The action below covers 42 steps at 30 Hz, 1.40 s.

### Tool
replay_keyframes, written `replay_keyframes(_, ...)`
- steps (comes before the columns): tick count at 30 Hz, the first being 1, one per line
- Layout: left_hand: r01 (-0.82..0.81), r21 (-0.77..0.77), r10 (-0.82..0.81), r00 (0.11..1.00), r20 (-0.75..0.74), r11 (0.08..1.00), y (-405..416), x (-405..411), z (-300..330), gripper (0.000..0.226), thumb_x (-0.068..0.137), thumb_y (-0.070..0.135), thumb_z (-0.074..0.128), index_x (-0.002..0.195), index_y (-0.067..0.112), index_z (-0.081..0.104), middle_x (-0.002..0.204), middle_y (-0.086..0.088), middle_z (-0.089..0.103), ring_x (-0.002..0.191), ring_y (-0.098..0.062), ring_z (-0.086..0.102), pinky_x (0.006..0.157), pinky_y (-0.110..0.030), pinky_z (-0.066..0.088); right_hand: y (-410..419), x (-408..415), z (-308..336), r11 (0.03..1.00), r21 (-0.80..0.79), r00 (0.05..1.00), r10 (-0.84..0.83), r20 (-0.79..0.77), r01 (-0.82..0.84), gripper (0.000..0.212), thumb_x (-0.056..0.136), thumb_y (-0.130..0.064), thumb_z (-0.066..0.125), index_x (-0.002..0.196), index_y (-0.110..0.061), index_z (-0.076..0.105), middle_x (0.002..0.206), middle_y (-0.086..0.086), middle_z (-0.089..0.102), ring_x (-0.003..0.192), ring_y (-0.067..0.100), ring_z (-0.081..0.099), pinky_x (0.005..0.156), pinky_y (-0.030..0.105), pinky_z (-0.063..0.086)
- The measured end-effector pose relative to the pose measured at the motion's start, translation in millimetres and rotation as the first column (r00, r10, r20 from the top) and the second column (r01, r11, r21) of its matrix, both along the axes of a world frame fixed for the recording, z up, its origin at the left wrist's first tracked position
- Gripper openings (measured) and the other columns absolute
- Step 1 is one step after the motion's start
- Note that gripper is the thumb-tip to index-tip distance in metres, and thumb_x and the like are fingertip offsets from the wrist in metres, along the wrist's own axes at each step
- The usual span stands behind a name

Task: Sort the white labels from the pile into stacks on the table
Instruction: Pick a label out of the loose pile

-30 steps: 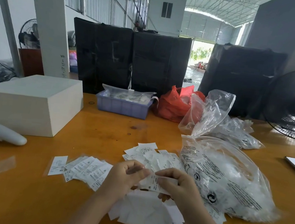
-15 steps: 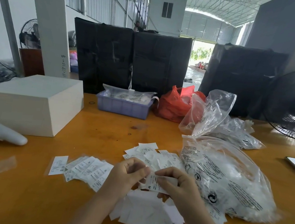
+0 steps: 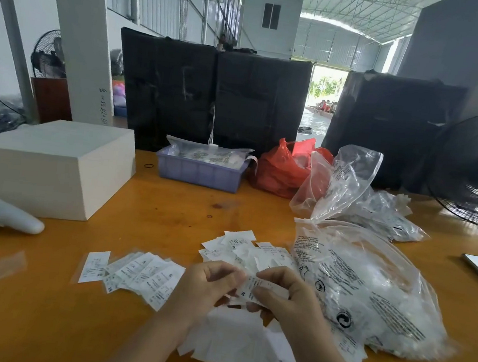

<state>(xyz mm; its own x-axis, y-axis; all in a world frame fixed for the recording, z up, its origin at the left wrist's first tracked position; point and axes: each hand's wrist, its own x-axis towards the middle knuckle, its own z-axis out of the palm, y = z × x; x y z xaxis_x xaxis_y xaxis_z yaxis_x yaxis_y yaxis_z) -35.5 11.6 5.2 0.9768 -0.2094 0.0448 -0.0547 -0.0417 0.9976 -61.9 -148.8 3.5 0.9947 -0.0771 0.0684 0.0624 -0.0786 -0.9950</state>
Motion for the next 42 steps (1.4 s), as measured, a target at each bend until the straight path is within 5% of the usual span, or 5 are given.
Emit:
replay_keyframes(14,-0.131,-0.027,0.129,0.991,-0.046,0.991,0,5,-3,0.018,0.08,0.036,0.07,0.082,0.019,0.072,0.072,0.006,0.073,0.059,0.0,0.065,0.054,-0.011,0.048,9,-1,0,0.982,0.108,0.986,-0.159,0.043,0.154,0.024,0.084,-0.003,0.069,0.1,-0.02,0.065,0.097,0.002,0.07,0.072,0.022,0.073,0.073,0.057,0.054)
replay_keyframes(25,-0.183,-0.038,0.183,0.983,-0.012,0.982,-1,7,-5,0.024,0.073,0.041,0.07,0.078,0.018,0.073,0.071,0.004,0.074,0.059,-0.002,0.065,0.056,-0.012,0.051,4,-3,1,0.949,0.279,0.984,-0.168,0.058,0.146,0.021,0.084,-0.003,0.068,0.097,-0.018,0.067,0.082,-0.004,0.072,0.073,0.026,0.073,0.058,0.026,0.057)
replay_keyframes(30,-0.191,-0.034,0.19,0.982,-0.016,0.981,-1,8,-6,0.019,0.078,0.038,0.071,0.076,0.019,0.074,0.07,0.004,0.074,0.059,-0.002,0.066,0.054,-0.01,0.048,10,-4,0,0.977,0.164,0.987,-0.15,0.064,0.138,0.02,0.085,-0.003,0.067,0.099,-0.017,0.065,0.085,-0.003,0.071,0.071,0.024,0.073,0.068,0.048,0.055)
replay_keyframes(34,-0.185,-0.05,0.185,0.983,-0.019,0.981,-2,5,-3,0.031,0.066,0.048,0.071,0.073,0.018,0.073,0.066,0.003,0.073,0.058,-0.003,0.066,0.052,-0.011,0.047,15,-5,-3,0.992,0.086,0.993,-0.098,0.065,0.092,0.02,0.085,-0.001,0.066,0.099,-0.015,0.064,0.082,0.003,0.072,0.062,0.016,0.071,0.051,0.015,0.049)
replay_keyframes(42,-0.152,-0.023,0.151,0.988,-0.024,0.988,-2,4,-4,0.017,0.079,0.036,0.071,0.084,0.02,0.071,0.072,0.006,0.074,0.064,-0.005,0.069,0.053,-0.013,0.049,15,-2,-2,1.0,-0.004,0.999,-0.003,0.045,0.003,0.02,0.085,0.001,0.066,0.096,-0.015,0.064,0.082,-0.011,0.072,0.065,0.019,0.072,0.053,0.016,0.05)
